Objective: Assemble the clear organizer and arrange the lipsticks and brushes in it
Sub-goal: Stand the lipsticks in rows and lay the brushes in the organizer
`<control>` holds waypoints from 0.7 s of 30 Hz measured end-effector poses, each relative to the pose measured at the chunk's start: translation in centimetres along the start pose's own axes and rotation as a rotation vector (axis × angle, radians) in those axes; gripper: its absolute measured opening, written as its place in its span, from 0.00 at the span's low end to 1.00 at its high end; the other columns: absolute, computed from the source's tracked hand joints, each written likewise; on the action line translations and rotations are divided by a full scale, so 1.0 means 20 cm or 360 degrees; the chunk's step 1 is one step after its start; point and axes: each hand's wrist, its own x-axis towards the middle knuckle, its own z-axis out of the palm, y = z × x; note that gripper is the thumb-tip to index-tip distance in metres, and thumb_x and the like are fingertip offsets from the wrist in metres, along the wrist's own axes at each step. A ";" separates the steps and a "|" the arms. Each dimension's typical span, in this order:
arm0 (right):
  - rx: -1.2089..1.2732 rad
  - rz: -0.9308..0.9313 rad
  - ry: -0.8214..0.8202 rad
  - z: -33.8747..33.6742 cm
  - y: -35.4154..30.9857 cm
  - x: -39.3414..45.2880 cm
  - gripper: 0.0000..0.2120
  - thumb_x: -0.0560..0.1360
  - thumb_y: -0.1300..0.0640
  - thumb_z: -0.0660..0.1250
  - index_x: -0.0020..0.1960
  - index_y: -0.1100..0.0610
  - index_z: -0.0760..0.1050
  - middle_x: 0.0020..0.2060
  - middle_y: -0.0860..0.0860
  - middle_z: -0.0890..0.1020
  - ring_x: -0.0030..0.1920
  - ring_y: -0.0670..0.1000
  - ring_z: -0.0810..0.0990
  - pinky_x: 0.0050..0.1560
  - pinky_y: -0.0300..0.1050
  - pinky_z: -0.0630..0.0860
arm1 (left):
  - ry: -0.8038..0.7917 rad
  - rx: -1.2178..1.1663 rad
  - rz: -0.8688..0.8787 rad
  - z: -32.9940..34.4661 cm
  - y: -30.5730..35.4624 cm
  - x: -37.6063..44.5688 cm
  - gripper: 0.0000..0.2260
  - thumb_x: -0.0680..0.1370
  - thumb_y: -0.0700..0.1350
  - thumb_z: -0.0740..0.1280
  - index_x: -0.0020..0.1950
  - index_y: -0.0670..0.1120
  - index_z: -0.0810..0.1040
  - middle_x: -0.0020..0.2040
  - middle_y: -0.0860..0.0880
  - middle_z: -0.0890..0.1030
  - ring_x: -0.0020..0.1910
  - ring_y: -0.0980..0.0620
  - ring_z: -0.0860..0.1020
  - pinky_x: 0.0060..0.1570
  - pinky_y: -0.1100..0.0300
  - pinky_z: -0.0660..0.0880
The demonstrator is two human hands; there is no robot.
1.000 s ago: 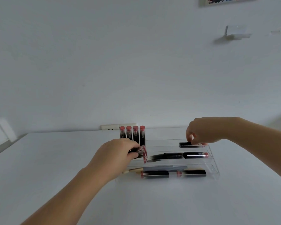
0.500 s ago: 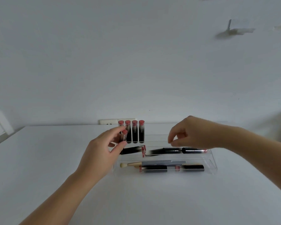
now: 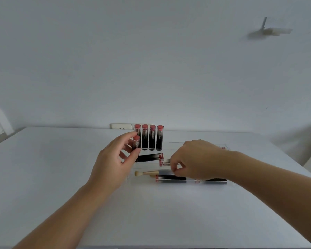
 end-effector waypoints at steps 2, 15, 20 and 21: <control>-0.0019 0.0083 -0.0043 -0.01 0.06 -0.06 0.05 0.77 0.45 0.64 0.44 0.40 0.78 0.31 0.37 0.72 0.46 0.45 0.74 0.39 0.41 0.65 | 0.0016 -0.0018 -0.0008 0.00 -0.01 -0.01 0.21 0.77 0.45 0.72 0.66 0.61 0.73 0.52 0.68 0.78 0.48 0.58 0.80 0.43 0.73 0.74; -0.0010 0.0470 -0.0131 0.03 0.17 -0.23 0.11 0.77 0.39 0.64 0.50 0.42 0.82 0.37 0.37 0.74 0.45 0.44 0.77 0.37 0.35 0.64 | 0.0036 -0.0081 -0.0014 0.04 0.01 0.01 0.20 0.78 0.45 0.72 0.68 0.59 0.74 0.52 0.67 0.79 0.48 0.56 0.80 0.43 0.71 0.74; -0.0055 0.0589 -0.0199 0.02 0.13 -0.26 0.09 0.78 0.44 0.63 0.51 0.44 0.81 0.39 0.40 0.78 0.50 0.48 0.79 0.45 0.42 0.70 | 0.0050 -0.0070 0.0010 0.04 0.01 0.02 0.20 0.78 0.45 0.71 0.68 0.58 0.74 0.51 0.67 0.79 0.48 0.58 0.80 0.43 0.71 0.75; -0.0051 0.0636 -0.0230 0.02 0.13 -0.27 0.10 0.78 0.46 0.62 0.50 0.46 0.81 0.37 0.43 0.80 0.46 0.47 0.80 0.44 0.43 0.72 | 0.0050 -0.0067 0.0007 0.04 0.01 0.02 0.20 0.78 0.44 0.71 0.68 0.57 0.75 0.50 0.67 0.79 0.48 0.58 0.80 0.43 0.71 0.75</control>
